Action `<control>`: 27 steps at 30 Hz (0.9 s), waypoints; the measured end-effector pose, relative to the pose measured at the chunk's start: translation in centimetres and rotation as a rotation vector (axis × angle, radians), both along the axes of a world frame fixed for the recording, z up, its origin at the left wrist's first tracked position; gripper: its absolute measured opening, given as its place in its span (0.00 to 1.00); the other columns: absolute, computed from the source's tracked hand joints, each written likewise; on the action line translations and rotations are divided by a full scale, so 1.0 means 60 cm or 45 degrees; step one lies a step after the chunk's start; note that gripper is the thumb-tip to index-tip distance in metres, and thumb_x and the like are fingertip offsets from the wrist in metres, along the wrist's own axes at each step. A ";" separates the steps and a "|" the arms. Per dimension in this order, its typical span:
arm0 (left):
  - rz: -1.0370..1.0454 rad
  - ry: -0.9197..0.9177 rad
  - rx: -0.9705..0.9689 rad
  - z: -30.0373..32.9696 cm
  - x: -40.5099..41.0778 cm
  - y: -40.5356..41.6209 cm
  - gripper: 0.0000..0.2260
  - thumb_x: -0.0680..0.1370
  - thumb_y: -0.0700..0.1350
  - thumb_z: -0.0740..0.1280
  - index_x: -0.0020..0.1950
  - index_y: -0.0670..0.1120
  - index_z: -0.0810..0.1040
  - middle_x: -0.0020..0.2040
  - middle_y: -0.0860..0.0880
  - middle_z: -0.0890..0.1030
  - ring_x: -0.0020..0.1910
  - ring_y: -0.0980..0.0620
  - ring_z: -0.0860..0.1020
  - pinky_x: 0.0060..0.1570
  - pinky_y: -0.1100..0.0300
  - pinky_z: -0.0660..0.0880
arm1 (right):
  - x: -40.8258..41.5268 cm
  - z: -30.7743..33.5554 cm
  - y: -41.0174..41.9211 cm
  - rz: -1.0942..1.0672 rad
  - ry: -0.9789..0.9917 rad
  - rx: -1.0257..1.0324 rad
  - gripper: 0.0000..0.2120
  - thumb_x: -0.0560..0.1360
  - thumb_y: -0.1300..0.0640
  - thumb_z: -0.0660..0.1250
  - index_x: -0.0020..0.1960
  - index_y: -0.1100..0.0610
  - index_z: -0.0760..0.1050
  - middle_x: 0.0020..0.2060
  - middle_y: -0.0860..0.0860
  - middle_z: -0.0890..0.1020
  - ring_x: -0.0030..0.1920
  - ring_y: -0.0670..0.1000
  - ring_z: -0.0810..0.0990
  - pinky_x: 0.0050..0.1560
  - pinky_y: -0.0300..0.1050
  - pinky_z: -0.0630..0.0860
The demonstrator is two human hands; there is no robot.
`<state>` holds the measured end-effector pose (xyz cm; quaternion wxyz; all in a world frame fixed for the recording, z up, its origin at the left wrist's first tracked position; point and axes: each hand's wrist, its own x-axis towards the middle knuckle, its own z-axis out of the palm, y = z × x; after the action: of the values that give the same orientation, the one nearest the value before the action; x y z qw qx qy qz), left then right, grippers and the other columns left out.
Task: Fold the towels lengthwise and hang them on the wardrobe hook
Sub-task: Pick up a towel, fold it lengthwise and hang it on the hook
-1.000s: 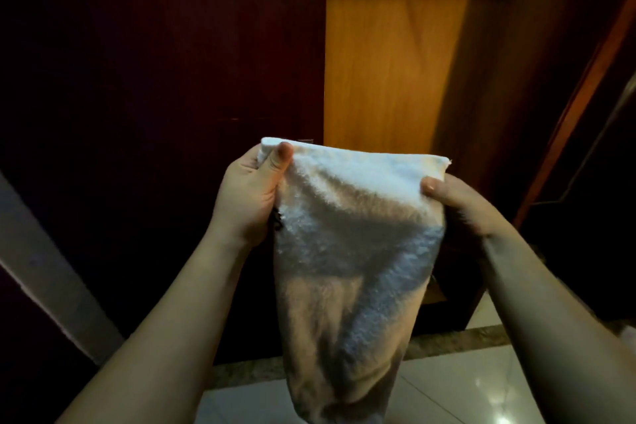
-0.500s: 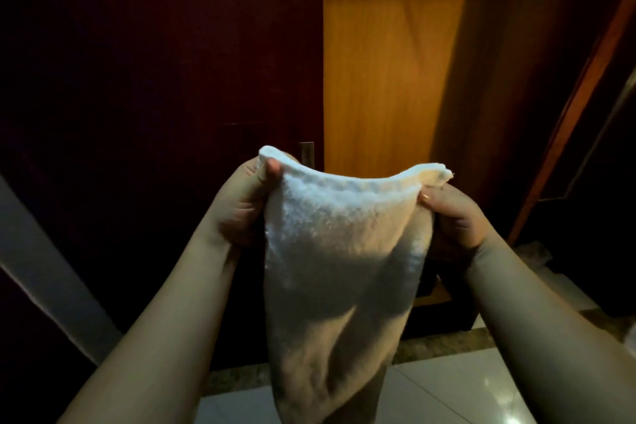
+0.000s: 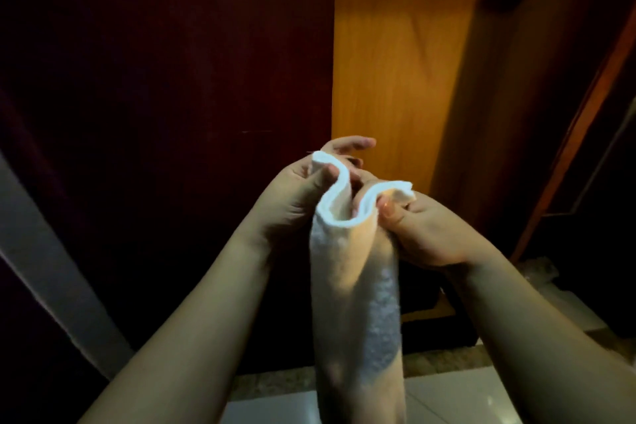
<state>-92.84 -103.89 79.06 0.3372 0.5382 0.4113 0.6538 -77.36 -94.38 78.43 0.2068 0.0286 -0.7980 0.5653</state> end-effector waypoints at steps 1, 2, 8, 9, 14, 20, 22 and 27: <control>0.099 0.047 -0.013 0.004 0.001 0.000 0.25 0.67 0.61 0.73 0.52 0.42 0.80 0.59 0.52 0.80 0.56 0.56 0.80 0.53 0.63 0.77 | -0.002 -0.004 0.002 -0.066 0.031 0.039 0.19 0.73 0.30 0.63 0.55 0.40 0.82 0.56 0.39 0.81 0.58 0.42 0.79 0.59 0.40 0.73; 0.161 0.111 -0.037 0.005 0.002 0.003 0.28 0.65 0.63 0.73 0.56 0.45 0.78 0.58 0.54 0.80 0.53 0.59 0.80 0.50 0.65 0.77 | -0.004 -0.007 0.000 -0.100 0.050 0.045 0.21 0.74 0.31 0.62 0.59 0.42 0.81 0.61 0.41 0.80 0.62 0.45 0.78 0.63 0.43 0.72; 0.289 0.298 -0.149 0.020 -0.003 0.010 0.24 0.75 0.49 0.72 0.68 0.47 0.67 0.62 0.50 0.73 0.55 0.58 0.76 0.49 0.71 0.76 | -0.011 -0.006 0.002 -0.205 0.048 0.045 0.21 0.71 0.28 0.64 0.57 0.38 0.81 0.57 0.42 0.82 0.60 0.46 0.80 0.63 0.42 0.74; 0.290 0.277 -0.171 0.024 -0.002 0.008 0.22 0.74 0.46 0.70 0.67 0.45 0.69 0.60 0.48 0.74 0.54 0.56 0.77 0.50 0.70 0.76 | -0.013 -0.007 0.004 -0.241 0.065 0.053 0.20 0.71 0.29 0.65 0.55 0.38 0.82 0.56 0.43 0.83 0.60 0.46 0.80 0.62 0.42 0.74; 0.356 -0.113 -0.132 0.016 -0.011 -0.004 0.24 0.70 0.63 0.63 0.52 0.44 0.78 0.42 0.48 0.85 0.39 0.54 0.83 0.41 0.61 0.79 | -0.025 -0.002 0.009 -0.391 0.210 -0.049 0.18 0.72 0.39 0.70 0.54 0.49 0.84 0.60 0.52 0.82 0.61 0.47 0.80 0.60 0.38 0.74; 0.254 0.038 -0.047 -0.010 -0.014 -0.022 0.22 0.75 0.59 0.69 0.60 0.43 0.79 0.57 0.47 0.84 0.59 0.52 0.81 0.58 0.59 0.76 | -0.035 0.006 0.018 -0.542 0.308 0.007 0.13 0.74 0.42 0.70 0.54 0.48 0.84 0.61 0.57 0.80 0.62 0.50 0.79 0.63 0.42 0.74; 0.349 0.045 -0.025 -0.002 0.000 -0.023 0.13 0.74 0.48 0.69 0.55 0.44 0.81 0.49 0.52 0.86 0.50 0.58 0.82 0.50 0.66 0.76 | -0.039 0.007 0.018 -0.578 0.330 0.041 0.11 0.75 0.43 0.70 0.52 0.47 0.84 0.60 0.57 0.80 0.61 0.48 0.80 0.62 0.40 0.74; 0.463 -0.025 0.019 0.004 0.011 -0.018 0.07 0.77 0.38 0.68 0.53 0.41 0.83 0.46 0.46 0.86 0.46 0.52 0.83 0.49 0.61 0.80 | -0.036 0.012 0.015 -0.560 0.420 0.067 0.10 0.77 0.50 0.67 0.55 0.39 0.82 0.59 0.52 0.78 0.60 0.44 0.78 0.56 0.34 0.73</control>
<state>-92.17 -104.98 79.30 0.2134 0.4510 0.4936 0.7123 -79.49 -93.46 79.14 0.4510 -0.0482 -0.7548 0.4738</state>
